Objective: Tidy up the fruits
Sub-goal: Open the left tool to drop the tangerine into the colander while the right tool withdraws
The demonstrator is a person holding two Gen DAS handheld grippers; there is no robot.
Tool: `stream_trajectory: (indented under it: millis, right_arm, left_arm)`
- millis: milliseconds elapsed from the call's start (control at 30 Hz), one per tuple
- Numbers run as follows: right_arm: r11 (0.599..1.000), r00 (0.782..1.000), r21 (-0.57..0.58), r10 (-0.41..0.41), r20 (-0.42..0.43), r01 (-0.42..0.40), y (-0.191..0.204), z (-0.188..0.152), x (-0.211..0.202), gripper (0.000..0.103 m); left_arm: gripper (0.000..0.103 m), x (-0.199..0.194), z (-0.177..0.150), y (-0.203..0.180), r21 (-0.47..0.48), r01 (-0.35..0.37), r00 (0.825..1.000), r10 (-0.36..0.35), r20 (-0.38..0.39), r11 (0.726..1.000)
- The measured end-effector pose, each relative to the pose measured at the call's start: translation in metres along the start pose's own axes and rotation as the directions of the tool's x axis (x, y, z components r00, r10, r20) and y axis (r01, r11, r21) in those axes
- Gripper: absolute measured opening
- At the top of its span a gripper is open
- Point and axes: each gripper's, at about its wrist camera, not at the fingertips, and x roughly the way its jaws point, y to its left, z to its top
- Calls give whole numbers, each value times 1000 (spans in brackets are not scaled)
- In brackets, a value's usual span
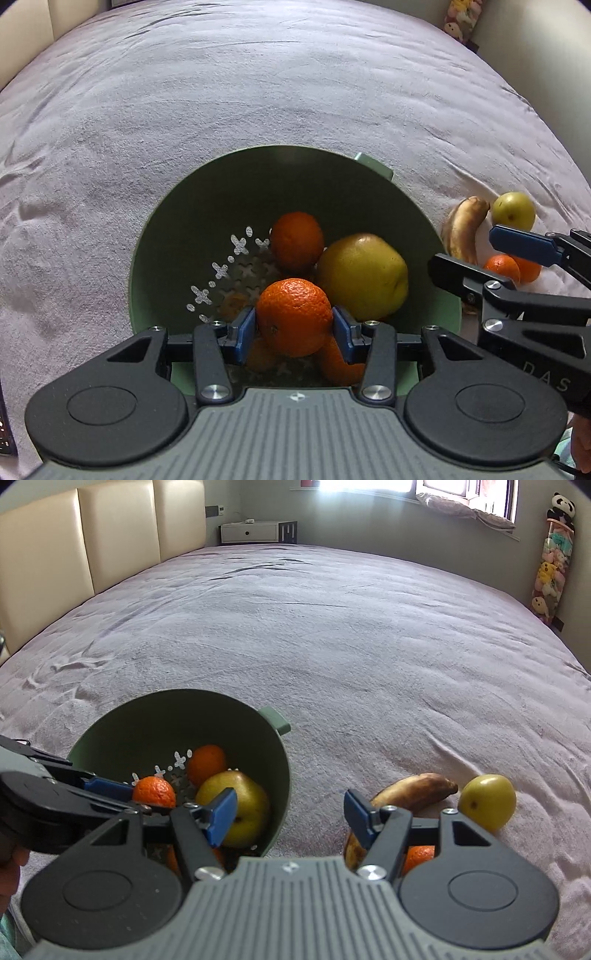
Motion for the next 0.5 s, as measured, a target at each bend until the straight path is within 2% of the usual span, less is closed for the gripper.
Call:
stream_trajectory:
  millis: [267,433,500]
  right_arm:
    - [1000,1000,1,-2,-3,2,-1,-1,-1,62]
    - [1000,1000,1,-3,-2,3,-2,-1,-2,63]
    - [1000,1000,3,-8,0,8,-3,-1,-4,63]
  left_arm:
    - [51,4,0,-3,9,-2,1000,2,-18,1000]
    - [56,2,1,-5,11,-11,1000,11,-22,1000]
    - [64,0,1,-5,12,-15,1000,15,-6,1000]
